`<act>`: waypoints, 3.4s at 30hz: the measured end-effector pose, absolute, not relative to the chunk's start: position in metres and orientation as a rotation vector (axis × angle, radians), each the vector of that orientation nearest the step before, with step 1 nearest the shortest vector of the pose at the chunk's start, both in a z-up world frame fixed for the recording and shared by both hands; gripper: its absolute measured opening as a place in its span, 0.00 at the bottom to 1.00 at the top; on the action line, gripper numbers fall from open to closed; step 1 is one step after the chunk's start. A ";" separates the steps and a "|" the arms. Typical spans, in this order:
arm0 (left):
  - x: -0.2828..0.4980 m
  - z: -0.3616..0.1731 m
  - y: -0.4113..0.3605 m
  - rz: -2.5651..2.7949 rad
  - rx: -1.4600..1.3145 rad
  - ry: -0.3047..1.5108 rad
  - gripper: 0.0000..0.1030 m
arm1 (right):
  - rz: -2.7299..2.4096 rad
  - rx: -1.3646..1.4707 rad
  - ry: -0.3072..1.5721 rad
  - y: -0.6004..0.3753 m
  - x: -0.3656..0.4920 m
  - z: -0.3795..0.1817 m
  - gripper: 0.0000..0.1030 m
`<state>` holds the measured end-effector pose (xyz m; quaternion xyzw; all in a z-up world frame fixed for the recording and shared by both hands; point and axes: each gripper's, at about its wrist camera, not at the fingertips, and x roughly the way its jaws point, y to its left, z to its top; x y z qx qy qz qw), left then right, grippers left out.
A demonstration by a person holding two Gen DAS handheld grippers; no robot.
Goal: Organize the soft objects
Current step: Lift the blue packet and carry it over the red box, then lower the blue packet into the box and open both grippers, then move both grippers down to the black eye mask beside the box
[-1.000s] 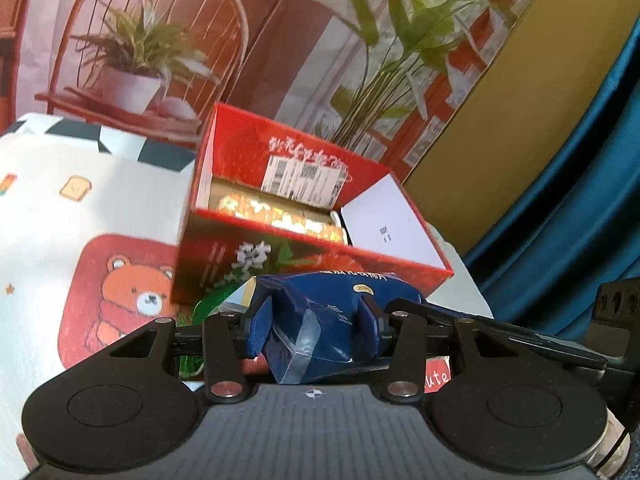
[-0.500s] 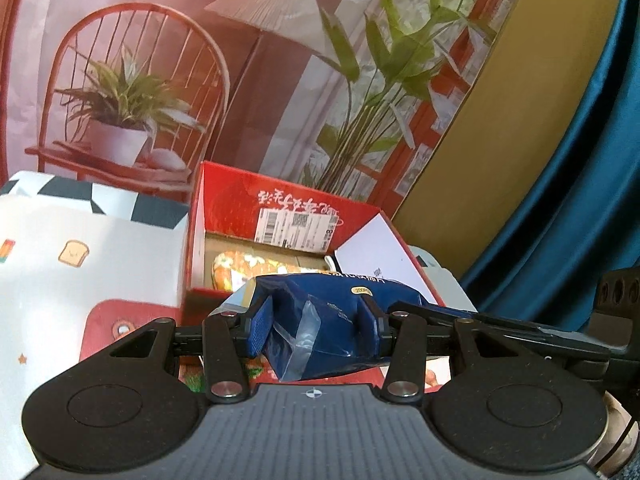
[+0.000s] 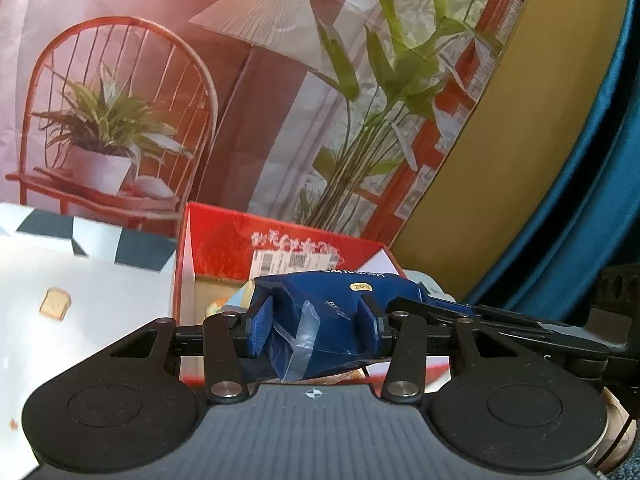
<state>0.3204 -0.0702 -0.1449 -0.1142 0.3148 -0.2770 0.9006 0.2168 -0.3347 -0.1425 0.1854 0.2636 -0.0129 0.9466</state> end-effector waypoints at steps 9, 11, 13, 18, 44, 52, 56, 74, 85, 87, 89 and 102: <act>0.356 -0.140 -0.088 -0.549 -0.192 0.595 0.45 | -0.050 0.395 0.503 -0.366 0.255 -0.150 0.41; 0.367 -0.143 -0.093 -0.537 -0.163 0.599 0.45 | -0.050 0.374 0.487 -0.369 0.264 -0.151 0.41; 0.384 -0.153 -0.098 -0.518 -0.154 0.642 0.45 | -0.055 0.348 0.503 -0.373 0.277 -0.156 0.41; 0.413 -0.187 -0.113 -0.490 -0.100 0.775 0.45 | -0.075 0.342 0.630 -0.383 0.309 -0.192 0.41; 0.387 -0.204 -0.119 -0.497 0.072 0.893 0.53 | -0.187 0.367 0.918 -0.371 0.298 -0.235 0.48; 0.330 -0.170 -0.087 -0.484 0.026 0.779 0.53 | -0.140 0.325 0.714 -0.345 0.249 -0.194 0.48; 0.300 -0.168 -0.070 -0.474 -0.003 0.768 0.52 | -0.117 0.304 0.656 -0.329 0.223 -0.182 0.48; 0.226 -0.241 -0.044 -0.401 -0.123 0.927 0.43 | -0.118 0.316 0.747 -0.277 0.144 -0.255 0.48; 0.213 -0.263 -0.051 -0.382 -0.072 0.945 0.43 | -0.116 0.190 0.783 -0.256 0.133 -0.283 0.48; 0.212 -0.266 -0.051 -0.383 -0.074 0.948 0.43 | -0.116 0.205 0.783 -0.258 0.133 -0.285 0.48; 0.210 -0.269 -0.052 -0.383 -0.075 0.948 0.43 | -0.116 0.221 0.780 -0.259 0.131 -0.287 0.48; 0.207 -0.280 -0.047 -0.400 -0.095 0.947 0.44 | -0.131 0.302 0.722 -0.276 0.125 -0.277 0.47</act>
